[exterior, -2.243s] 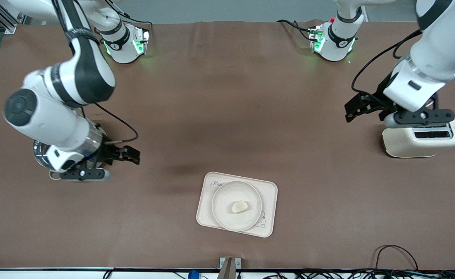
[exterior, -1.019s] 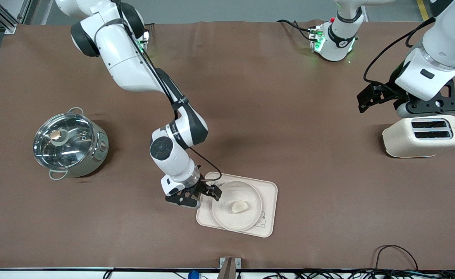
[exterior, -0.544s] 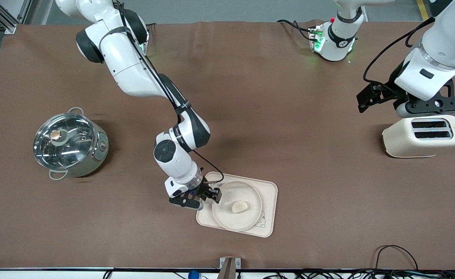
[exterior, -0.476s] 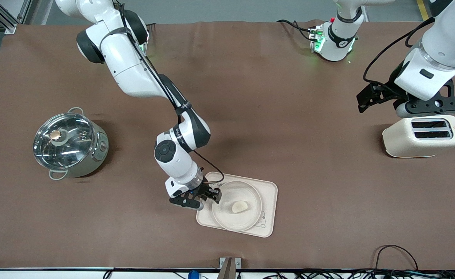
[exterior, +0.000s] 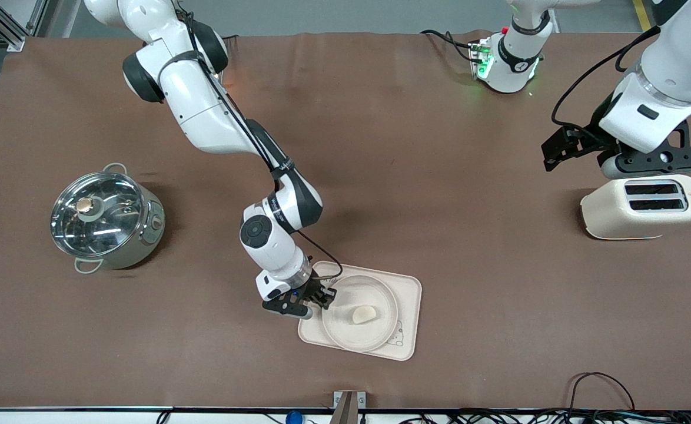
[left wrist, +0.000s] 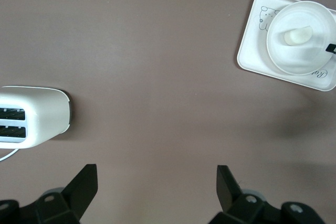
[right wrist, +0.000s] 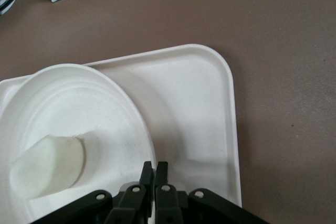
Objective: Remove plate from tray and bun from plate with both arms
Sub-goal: 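Lift the plate with the right gripper off the white tray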
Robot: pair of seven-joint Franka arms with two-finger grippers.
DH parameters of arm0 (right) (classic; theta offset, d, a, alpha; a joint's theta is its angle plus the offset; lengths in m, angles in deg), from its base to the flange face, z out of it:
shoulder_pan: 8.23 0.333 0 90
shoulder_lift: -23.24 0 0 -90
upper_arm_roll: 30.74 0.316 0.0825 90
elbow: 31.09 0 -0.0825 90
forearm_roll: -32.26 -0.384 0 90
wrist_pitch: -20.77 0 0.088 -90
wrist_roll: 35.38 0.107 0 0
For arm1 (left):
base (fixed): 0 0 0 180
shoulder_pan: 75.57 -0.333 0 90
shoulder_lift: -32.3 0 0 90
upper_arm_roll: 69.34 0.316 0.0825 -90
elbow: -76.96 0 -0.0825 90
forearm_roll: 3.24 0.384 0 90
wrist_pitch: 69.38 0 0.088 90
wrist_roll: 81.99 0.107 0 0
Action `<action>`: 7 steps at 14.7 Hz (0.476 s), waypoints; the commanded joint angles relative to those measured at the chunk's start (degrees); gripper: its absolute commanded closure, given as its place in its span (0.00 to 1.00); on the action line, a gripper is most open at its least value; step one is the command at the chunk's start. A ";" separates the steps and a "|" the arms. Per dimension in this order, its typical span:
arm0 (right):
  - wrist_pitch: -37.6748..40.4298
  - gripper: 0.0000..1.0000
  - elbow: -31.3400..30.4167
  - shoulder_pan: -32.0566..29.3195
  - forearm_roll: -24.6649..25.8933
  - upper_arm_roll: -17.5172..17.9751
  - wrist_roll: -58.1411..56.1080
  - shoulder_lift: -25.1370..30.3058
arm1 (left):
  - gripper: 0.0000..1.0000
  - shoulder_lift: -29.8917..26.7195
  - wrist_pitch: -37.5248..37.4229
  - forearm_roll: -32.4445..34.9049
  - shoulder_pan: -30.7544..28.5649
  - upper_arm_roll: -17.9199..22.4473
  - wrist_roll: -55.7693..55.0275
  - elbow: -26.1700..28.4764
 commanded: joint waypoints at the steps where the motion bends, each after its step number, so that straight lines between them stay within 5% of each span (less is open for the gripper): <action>1: -0.12 0.99 1.56 -0.86 -0.87 0.50 -2.91 -1.13 | 0.00 -0.55 -0.68 0.86 -0.13 -0.24 0.69 -0.01; 7: -0.04 1.00 -0.10 -1.04 -1.31 2.08 -6.77 0.88 | 0.00 -0.55 -0.68 0.94 -0.13 -0.24 0.69 -0.01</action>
